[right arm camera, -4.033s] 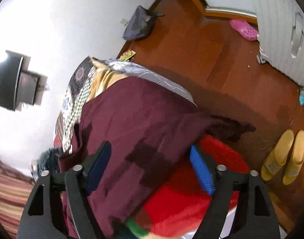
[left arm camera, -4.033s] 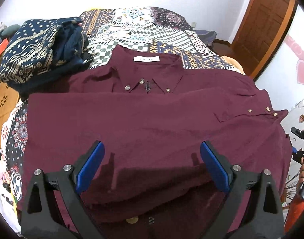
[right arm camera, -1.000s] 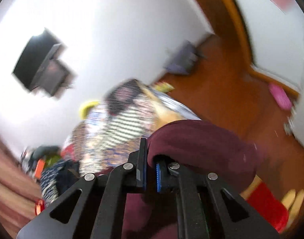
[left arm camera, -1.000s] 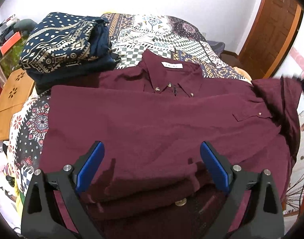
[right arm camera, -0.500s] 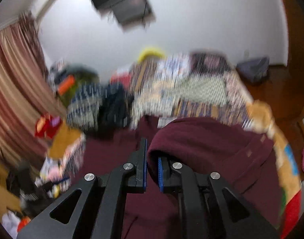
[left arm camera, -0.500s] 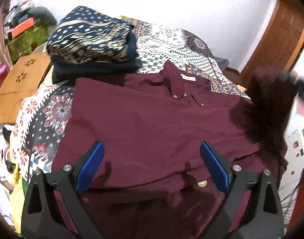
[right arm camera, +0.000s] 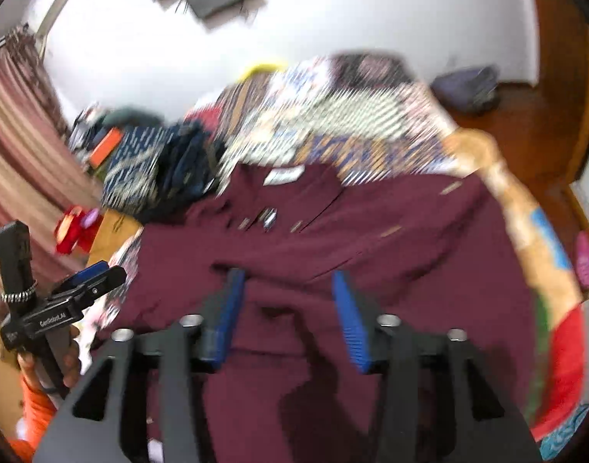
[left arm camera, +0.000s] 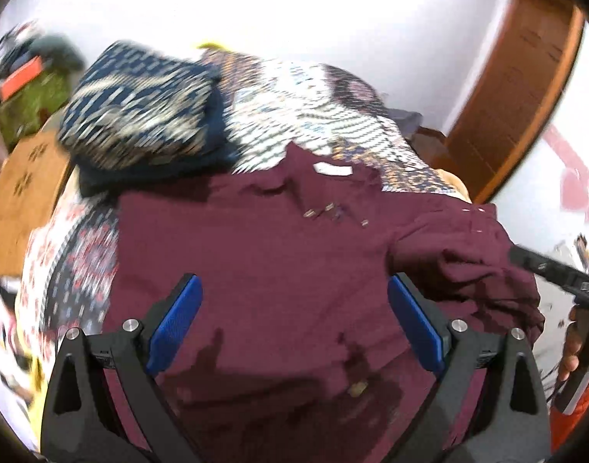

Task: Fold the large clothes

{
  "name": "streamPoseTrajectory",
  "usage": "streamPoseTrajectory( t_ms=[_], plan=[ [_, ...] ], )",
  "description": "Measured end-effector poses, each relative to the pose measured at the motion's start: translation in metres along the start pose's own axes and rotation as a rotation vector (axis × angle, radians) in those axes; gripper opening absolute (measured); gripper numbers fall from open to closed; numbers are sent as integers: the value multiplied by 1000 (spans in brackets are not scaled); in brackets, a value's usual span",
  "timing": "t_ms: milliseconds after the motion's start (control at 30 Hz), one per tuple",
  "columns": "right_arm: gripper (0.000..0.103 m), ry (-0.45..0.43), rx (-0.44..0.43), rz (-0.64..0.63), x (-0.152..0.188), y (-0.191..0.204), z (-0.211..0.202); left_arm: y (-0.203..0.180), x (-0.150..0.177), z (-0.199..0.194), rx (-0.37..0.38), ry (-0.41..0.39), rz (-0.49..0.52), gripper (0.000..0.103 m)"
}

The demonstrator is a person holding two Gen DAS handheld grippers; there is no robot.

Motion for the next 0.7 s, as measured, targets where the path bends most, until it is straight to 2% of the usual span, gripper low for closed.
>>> streamPoseTrajectory(
  t_ms=[133, 200, 333, 400, 467, 533, 700],
  plan=[
    [50, -67, 99, 38, -3, -39, -22, -45, -32, 22, 31, 10, 107, 97],
    [50, -81, 135, 74, -2, -58, -29, -73, -50, 37, 73, 26, 155, 97],
    [50, -76, 188, 161, 9, -97, -32, -124, -73, 77, 163, 112, 205, 97],
    [50, -58, 203, 203, 17, -113, -28, -145, -75, 101, 188, 185, 203, 97],
    [50, -44, 217, 224, 23, -122, -25, -170, -71, 125, 251, 269, 213, 97],
    [50, -28, 228, 233, 29, -129, -23, -191, -62, 143, 271, 332, 237, 97],
    [50, -4, 224, 219, 36, -131, -14, -243, -38, 166, 347, 453, 313, 97]
  ],
)
Point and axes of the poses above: each gripper's, at about its wrist camera, not at the fingertips, and z roughly the way its jaws point, y to its left, x to its underside, the point moved 7 cm from there along z, roughly the way its jaws point, and after that the axes turned 5 degrees about -z, right-handed, at the moved point
